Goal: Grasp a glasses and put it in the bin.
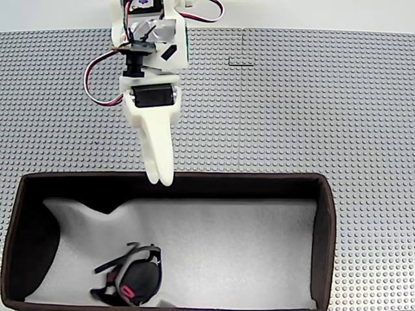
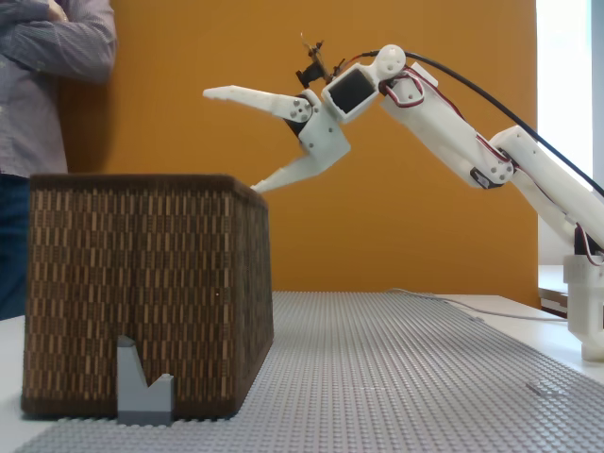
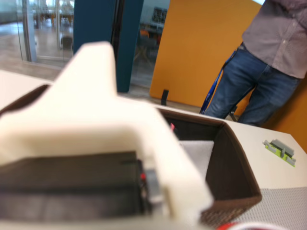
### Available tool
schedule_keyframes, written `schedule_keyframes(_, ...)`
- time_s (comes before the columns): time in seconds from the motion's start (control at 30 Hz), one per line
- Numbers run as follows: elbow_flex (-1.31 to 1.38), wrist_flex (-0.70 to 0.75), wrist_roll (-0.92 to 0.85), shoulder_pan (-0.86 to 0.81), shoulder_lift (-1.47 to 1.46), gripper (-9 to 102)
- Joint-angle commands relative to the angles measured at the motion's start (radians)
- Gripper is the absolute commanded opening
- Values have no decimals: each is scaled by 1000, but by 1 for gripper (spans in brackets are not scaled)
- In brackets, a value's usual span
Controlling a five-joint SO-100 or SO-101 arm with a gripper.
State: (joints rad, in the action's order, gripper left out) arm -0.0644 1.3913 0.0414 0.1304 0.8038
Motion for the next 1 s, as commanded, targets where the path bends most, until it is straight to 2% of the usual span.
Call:
schedule_keyframes(0.0, 2, 5, -2, 12, 67, 58)
schedule_keyframes(0.13, 66, -41, -26, 6, 120, 42)
schedule_keyframes(0.27, 172, -46, -34, -17, 209, 12)
schedule_keyframes(0.33, 184, -21, -55, -35, 318, 1)
schedule_keyframes(0.8, 184, 403, -49, -32, 692, 0)
schedule_keyframes(0.97, 114, 425, -3, -55, 845, 0)
